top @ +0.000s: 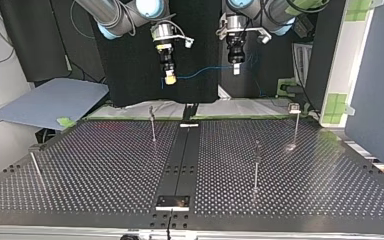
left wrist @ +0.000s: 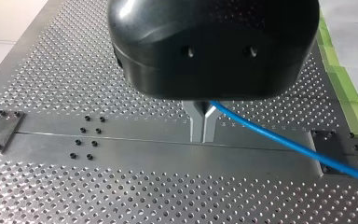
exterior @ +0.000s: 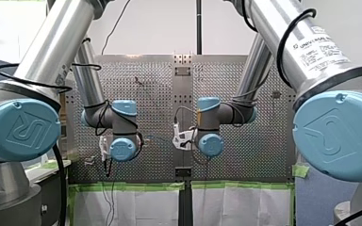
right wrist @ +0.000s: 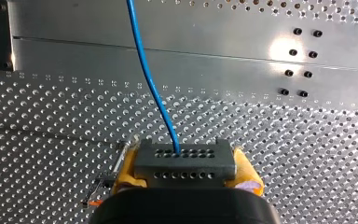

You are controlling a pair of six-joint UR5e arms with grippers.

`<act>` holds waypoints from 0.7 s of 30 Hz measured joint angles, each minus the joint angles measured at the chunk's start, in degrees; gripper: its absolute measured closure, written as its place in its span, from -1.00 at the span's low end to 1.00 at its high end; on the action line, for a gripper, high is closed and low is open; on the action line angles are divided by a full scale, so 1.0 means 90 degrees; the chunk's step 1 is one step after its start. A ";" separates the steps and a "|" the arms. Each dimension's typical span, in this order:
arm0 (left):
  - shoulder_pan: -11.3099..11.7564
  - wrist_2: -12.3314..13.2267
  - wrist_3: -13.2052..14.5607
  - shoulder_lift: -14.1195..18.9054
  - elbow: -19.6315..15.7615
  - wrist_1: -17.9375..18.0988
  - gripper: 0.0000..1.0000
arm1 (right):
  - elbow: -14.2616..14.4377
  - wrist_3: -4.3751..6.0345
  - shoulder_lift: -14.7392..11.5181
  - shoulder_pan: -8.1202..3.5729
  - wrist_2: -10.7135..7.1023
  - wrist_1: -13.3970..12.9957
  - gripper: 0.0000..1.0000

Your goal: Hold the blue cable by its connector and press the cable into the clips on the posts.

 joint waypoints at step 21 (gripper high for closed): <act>0.0242 -0.0146 0.0049 -0.0617 -0.0010 -0.0136 1.00 | 0.0000 0.0000 0.0000 0.0000 0.0000 0.0000 1.00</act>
